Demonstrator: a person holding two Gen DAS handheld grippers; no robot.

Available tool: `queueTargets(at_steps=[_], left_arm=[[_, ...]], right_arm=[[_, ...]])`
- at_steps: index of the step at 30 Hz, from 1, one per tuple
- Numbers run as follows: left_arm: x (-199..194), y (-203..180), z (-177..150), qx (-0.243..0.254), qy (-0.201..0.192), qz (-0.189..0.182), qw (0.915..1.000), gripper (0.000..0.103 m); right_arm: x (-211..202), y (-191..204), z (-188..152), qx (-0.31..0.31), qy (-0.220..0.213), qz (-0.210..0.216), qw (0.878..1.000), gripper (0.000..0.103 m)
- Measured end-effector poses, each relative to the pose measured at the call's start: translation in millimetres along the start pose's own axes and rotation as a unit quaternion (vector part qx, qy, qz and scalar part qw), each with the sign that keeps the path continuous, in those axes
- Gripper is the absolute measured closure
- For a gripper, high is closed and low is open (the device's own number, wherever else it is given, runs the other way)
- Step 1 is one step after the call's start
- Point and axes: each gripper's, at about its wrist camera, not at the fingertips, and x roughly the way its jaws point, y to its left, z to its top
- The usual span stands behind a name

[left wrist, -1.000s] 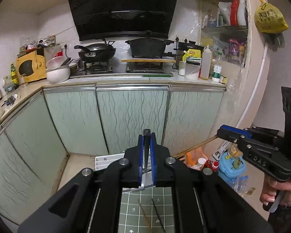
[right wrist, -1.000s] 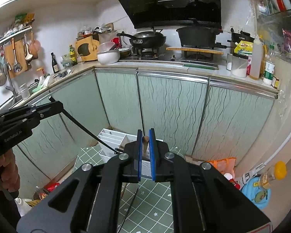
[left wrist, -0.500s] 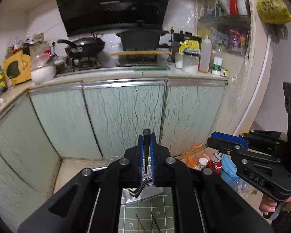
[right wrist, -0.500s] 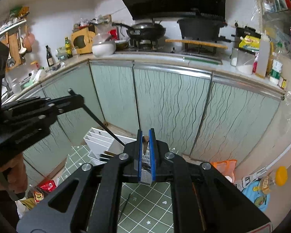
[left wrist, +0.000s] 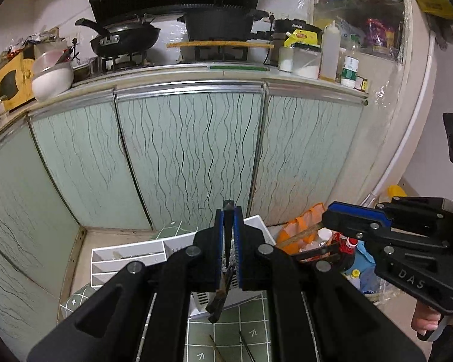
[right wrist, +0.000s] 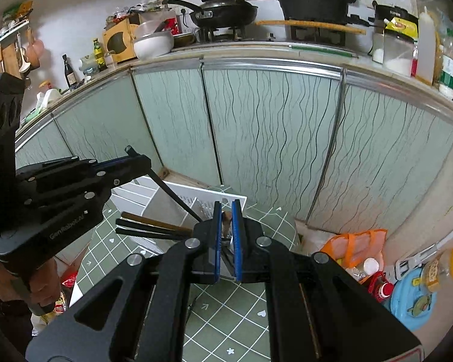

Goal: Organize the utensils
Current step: 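Lower both chopsticks into the white holder and open both tools, then withdraw both tools from the holder back over the last two chopsticks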

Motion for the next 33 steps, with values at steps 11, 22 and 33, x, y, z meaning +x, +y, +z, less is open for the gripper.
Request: queueTargets(at_steps=[11, 22, 33], left_arm=[[-8.2, 9.2, -3.9, 0.004, -0.012, 0.014, 0.9998, 0.017], [-29.2, 38.0, -4.1, 0.005, -0.008, 0.014, 0.9999, 0.004], [-61.7, 37.6, -45.6, 0.011, -0.016, 0.035, 0.9992, 0.004]], right_arm=[[-8.0, 0.5, -3.5, -0.008, -0.019, -0.005, 1.000, 0.057], [-32.6, -7.1, -6.2, -0.024, -0.039, -0.007, 0.999, 0.007], [-52.7, -3.5, -47.2, -0.030, -0.036, -0.023, 0.999, 0.007]])
